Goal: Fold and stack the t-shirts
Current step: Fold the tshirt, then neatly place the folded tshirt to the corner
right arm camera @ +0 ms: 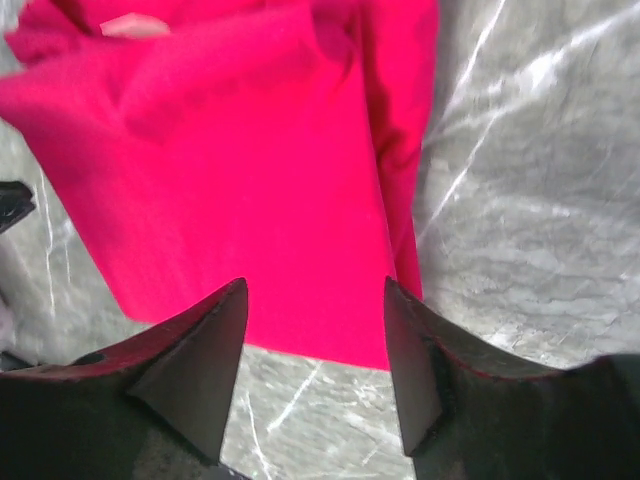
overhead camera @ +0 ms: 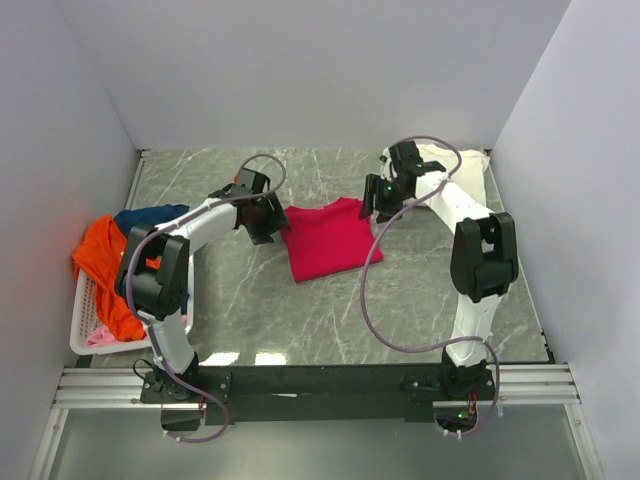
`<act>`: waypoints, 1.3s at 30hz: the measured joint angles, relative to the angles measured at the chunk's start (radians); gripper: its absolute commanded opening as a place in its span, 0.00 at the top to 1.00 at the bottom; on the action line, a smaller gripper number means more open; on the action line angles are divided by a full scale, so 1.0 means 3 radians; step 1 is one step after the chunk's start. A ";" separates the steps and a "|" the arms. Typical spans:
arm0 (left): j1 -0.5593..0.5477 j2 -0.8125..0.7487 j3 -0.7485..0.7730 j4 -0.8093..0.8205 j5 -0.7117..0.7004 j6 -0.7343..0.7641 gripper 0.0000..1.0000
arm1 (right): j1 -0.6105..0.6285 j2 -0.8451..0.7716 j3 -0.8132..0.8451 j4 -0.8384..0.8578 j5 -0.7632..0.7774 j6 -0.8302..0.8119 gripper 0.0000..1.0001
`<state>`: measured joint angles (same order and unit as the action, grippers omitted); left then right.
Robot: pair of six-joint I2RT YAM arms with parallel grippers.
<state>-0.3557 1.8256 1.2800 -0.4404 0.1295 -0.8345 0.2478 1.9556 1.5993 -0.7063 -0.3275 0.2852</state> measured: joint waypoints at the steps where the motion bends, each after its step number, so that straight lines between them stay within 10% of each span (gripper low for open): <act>1: -0.0019 -0.0017 -0.0037 0.0017 0.0017 -0.0004 0.34 | -0.0023 -0.0037 -0.0083 0.0048 -0.0051 -0.0015 0.30; 3: -0.0060 -0.0032 -0.0102 0.0070 0.0046 -0.0006 0.35 | -0.0066 -0.0098 -0.0237 0.0112 -0.0165 -0.0053 0.13; 8: -0.0083 -0.0029 -0.0167 0.0114 0.0095 -0.0009 0.37 | -0.0141 -0.0116 -0.0365 0.0217 -0.0365 -0.0136 0.11; 22: -0.0092 0.0308 -0.0109 0.0183 0.0103 0.0004 0.50 | -0.0369 -0.0032 -0.0477 0.0473 -0.0832 -0.0251 0.14; 39: -0.0100 0.0586 0.0211 0.0081 0.0111 0.0033 0.88 | -0.0406 0.0680 -0.0089 0.0571 -0.1230 -0.0351 0.17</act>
<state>-0.3859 2.0014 1.3434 -0.4160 0.1627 -0.8246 0.1261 2.1597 1.5726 -0.5350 -0.6964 0.1799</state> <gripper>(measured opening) 0.144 0.838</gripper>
